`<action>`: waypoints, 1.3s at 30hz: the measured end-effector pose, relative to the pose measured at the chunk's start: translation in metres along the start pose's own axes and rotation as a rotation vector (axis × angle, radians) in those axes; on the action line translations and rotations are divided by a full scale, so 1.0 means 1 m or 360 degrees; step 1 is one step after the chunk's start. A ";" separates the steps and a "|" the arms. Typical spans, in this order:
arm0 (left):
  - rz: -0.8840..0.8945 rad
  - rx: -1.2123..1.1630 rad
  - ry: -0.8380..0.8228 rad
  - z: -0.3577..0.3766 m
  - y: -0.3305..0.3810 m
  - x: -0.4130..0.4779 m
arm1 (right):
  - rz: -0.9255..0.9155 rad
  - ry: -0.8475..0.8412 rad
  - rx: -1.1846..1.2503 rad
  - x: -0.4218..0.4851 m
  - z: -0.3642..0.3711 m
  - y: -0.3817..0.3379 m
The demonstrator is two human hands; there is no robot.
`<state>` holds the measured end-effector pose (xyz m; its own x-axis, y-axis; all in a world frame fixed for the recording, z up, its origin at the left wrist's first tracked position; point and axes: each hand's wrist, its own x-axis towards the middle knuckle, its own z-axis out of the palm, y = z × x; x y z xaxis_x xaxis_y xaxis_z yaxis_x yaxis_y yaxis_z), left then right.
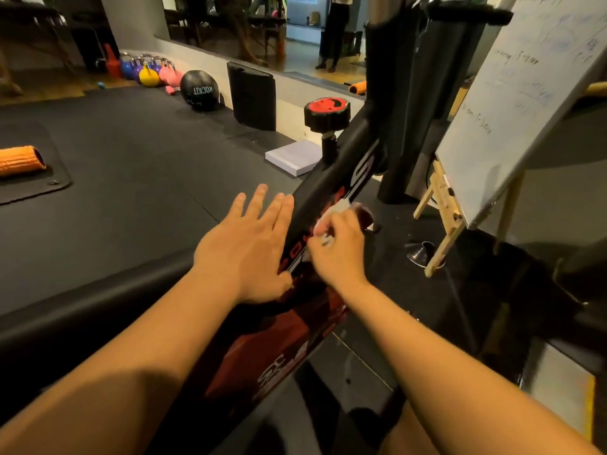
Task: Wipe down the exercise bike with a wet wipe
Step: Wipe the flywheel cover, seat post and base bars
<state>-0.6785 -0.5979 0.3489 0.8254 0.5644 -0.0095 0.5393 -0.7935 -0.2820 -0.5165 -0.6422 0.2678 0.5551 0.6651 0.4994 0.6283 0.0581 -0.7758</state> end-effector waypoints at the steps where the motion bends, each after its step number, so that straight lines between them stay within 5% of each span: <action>1: 0.0002 0.0013 -0.0008 0.000 0.001 0.000 | -0.0034 -0.0176 -0.0038 -0.013 0.004 0.006; 3: 0.0000 0.0032 -0.0004 -0.001 0.002 0.000 | -0.0037 -0.0381 -0.0148 -0.016 0.000 0.018; 7: -0.0012 0.0053 0.0016 0.000 0.001 -0.001 | 0.0448 -0.0038 -0.0099 0.054 -0.032 0.022; 14: -0.0014 0.0077 0.0021 0.000 0.000 0.000 | 0.1060 0.0366 0.1087 0.086 -0.041 0.011; 18: -0.0010 0.0078 0.0026 0.000 0.000 -0.001 | 0.1247 0.0166 0.1226 0.062 -0.018 0.016; 23: -0.0018 0.0061 0.0058 0.000 0.001 -0.002 | 0.1368 0.0472 0.1727 0.103 -0.051 0.024; 31: -0.0019 0.0061 0.0076 0.002 0.000 -0.001 | 0.0833 0.0205 0.0542 0.021 -0.019 0.026; 36: -0.0032 0.0096 0.0041 0.001 0.001 -0.002 | 0.0043 0.0093 -0.0203 0.007 -0.021 0.050; 39: -0.0033 0.0119 0.0046 0.001 0.002 -0.002 | 0.0245 0.0279 -0.0297 0.034 -0.033 0.065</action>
<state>-0.6791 -0.6000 0.3474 0.8192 0.5730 0.0247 0.5435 -0.7618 -0.3525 -0.4384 -0.6402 0.2468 0.7270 0.5160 0.4530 0.6099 -0.1822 -0.7713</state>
